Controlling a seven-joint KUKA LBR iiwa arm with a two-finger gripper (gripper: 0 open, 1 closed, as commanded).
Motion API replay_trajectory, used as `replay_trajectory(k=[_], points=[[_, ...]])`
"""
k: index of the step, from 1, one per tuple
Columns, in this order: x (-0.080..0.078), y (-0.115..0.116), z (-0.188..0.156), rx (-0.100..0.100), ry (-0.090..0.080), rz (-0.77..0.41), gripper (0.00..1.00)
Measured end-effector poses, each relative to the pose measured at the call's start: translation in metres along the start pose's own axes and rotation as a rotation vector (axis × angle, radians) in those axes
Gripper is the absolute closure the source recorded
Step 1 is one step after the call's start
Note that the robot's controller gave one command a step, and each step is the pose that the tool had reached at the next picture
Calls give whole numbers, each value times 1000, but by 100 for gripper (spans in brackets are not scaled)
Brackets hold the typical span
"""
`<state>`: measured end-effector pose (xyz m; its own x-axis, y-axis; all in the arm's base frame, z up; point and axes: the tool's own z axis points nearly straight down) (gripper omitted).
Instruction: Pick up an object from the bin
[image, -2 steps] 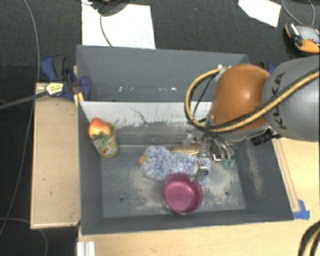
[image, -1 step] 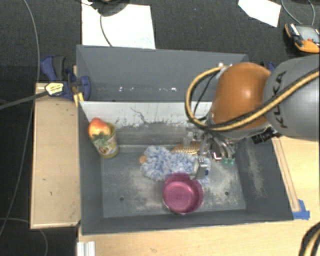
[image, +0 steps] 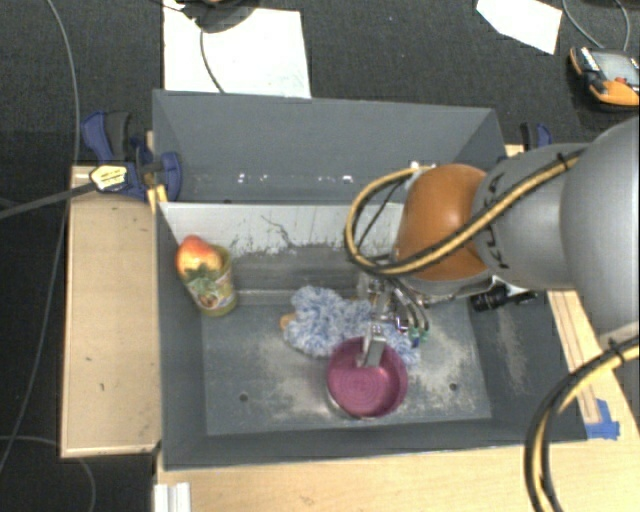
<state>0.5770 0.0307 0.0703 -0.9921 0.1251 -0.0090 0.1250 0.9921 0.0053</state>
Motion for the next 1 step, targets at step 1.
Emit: replay_trajectory(k=[1], points=[[8, 6, -4, -1, -17, -17, 0]])
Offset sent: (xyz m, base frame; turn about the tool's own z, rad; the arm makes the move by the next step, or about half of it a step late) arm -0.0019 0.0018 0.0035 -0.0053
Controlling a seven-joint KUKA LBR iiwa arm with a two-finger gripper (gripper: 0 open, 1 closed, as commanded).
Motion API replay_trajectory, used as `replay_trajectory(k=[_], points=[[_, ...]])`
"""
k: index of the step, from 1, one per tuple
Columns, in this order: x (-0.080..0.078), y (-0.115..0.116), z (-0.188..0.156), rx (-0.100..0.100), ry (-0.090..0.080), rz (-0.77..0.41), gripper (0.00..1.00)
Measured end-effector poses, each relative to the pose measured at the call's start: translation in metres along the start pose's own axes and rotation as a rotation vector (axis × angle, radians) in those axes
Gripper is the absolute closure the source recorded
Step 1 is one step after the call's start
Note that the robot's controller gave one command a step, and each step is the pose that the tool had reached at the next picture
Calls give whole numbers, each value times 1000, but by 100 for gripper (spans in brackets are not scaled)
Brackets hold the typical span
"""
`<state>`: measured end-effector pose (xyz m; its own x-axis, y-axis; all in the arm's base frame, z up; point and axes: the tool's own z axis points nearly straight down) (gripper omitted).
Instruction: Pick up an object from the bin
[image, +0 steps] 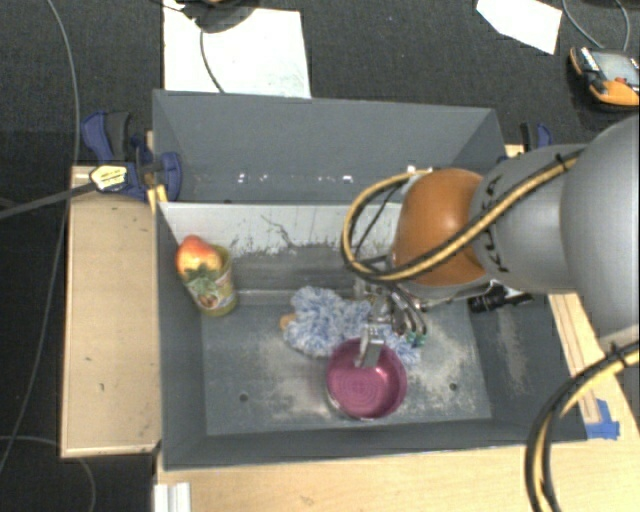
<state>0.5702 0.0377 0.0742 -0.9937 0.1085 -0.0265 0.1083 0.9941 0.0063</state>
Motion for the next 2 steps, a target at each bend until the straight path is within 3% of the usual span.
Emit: replay_trajectory(k=[1, 2], points=[[-6, -3, -1, -1, 10, 12, 0], [-3, -1, -2, -1, 0, 5, 0]])
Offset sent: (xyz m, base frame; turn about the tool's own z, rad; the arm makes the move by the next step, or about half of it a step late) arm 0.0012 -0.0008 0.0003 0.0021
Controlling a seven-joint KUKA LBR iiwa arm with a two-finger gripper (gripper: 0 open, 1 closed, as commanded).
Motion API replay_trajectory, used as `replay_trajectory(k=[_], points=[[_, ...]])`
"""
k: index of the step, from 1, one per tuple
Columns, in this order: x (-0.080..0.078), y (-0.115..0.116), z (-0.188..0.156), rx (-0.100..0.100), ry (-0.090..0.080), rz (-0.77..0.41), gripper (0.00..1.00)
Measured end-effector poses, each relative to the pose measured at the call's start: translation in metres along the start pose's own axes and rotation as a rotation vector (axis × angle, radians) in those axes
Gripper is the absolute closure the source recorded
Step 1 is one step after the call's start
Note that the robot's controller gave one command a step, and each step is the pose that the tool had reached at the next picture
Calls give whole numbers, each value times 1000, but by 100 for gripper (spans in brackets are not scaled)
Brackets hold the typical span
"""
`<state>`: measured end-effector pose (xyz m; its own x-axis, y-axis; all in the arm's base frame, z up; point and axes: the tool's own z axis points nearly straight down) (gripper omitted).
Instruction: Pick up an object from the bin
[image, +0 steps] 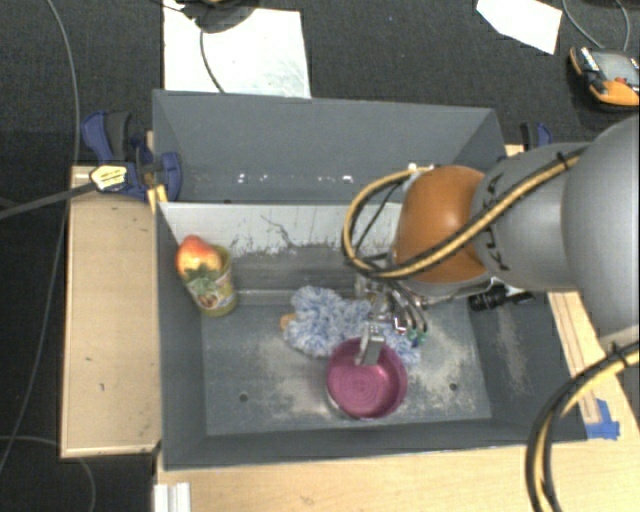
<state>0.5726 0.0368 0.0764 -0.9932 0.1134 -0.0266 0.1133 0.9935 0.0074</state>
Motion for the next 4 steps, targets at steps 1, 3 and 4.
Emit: replay_trajectory(k=[1, 3, 4], points=[[-4, 0, -2, -3, 7, 7, 100], [-2, 0, -33, -3, 16, 7, 100], [-3, 0, -62, -3, 16, 7, 100]])
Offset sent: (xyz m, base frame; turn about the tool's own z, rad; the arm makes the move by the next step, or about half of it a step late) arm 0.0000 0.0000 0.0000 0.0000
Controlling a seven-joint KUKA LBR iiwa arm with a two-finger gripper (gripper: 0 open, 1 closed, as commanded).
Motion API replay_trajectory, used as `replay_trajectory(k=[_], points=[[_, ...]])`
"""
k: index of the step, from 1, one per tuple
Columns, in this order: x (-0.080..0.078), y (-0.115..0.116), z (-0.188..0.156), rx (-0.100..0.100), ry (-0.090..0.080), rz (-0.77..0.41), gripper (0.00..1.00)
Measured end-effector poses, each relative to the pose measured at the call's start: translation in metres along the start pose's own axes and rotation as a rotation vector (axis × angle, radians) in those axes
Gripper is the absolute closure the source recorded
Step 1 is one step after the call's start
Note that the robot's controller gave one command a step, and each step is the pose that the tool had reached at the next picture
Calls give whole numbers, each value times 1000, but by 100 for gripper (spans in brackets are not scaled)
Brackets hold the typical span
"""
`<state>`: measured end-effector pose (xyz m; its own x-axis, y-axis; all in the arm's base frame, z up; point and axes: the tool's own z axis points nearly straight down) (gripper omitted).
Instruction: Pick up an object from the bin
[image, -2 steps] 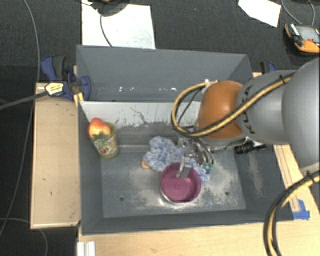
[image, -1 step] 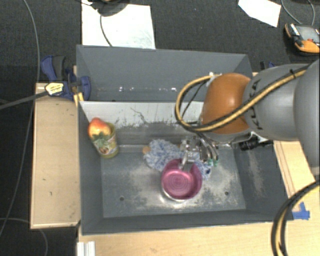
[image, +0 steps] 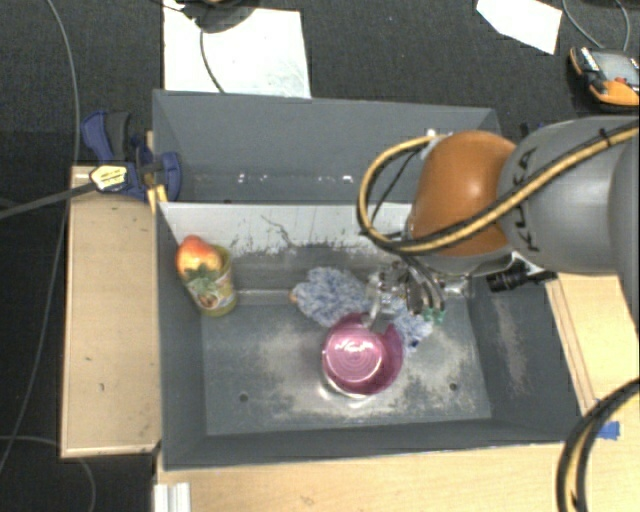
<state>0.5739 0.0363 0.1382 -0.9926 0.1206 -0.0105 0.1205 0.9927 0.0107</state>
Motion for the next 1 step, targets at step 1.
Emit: replay_trajectory(k=[1], points=[[-1, 0, -42, 0, 0, -1, 100]])
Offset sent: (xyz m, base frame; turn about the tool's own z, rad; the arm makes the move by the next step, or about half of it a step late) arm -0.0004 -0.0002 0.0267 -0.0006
